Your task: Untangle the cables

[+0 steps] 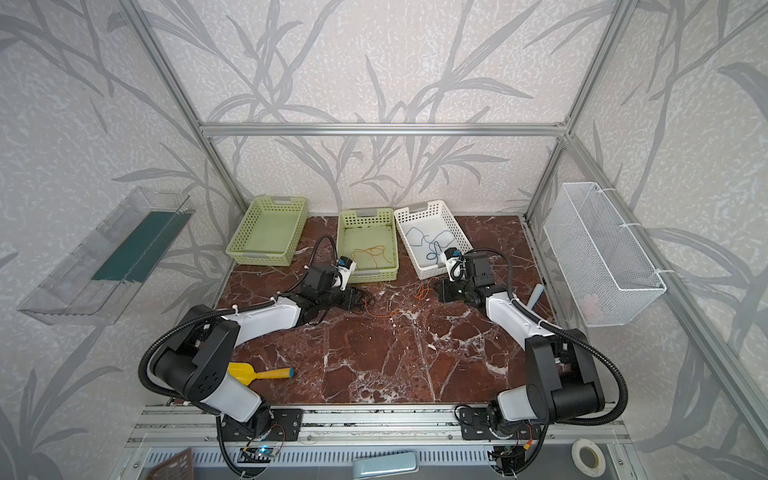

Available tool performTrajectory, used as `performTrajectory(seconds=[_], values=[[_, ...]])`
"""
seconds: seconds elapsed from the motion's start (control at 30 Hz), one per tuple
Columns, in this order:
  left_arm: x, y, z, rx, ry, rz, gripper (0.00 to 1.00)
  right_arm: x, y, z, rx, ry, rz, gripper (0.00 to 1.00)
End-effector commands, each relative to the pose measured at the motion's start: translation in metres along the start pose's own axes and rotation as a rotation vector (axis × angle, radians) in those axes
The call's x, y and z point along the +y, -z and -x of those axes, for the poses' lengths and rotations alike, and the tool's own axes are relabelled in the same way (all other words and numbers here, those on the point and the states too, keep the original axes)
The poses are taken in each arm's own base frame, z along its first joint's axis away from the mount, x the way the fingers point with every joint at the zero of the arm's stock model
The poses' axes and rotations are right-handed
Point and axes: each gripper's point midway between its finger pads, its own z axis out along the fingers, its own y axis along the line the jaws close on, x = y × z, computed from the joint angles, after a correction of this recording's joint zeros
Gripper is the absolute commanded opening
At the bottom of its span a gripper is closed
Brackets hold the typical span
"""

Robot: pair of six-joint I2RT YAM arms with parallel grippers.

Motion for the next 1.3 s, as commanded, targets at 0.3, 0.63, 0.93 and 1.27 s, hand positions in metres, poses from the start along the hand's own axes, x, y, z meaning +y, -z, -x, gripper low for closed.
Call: performTrajectory(seconds=[0.3,0.63,0.93,1.27], values=[[-0.034,0.031,0.031,-0.079,-0.293,-0.003,0.61,0.021,0.008,0.026,-0.070,0.036,0.081,0.00],[-0.098,0.004,0.025,-0.068,-0.409,-0.210,0.57,0.043,0.014,0.043,-0.110,0.050,0.189,0.00],[-0.141,-0.015,0.059,-0.183,-0.360,-0.348,0.44,0.059,0.013,0.044,-0.124,0.029,0.310,0.00],[-0.154,-0.023,0.071,-0.224,-0.297,-0.420,0.44,0.066,0.008,0.040,-0.107,0.020,0.344,0.00]])
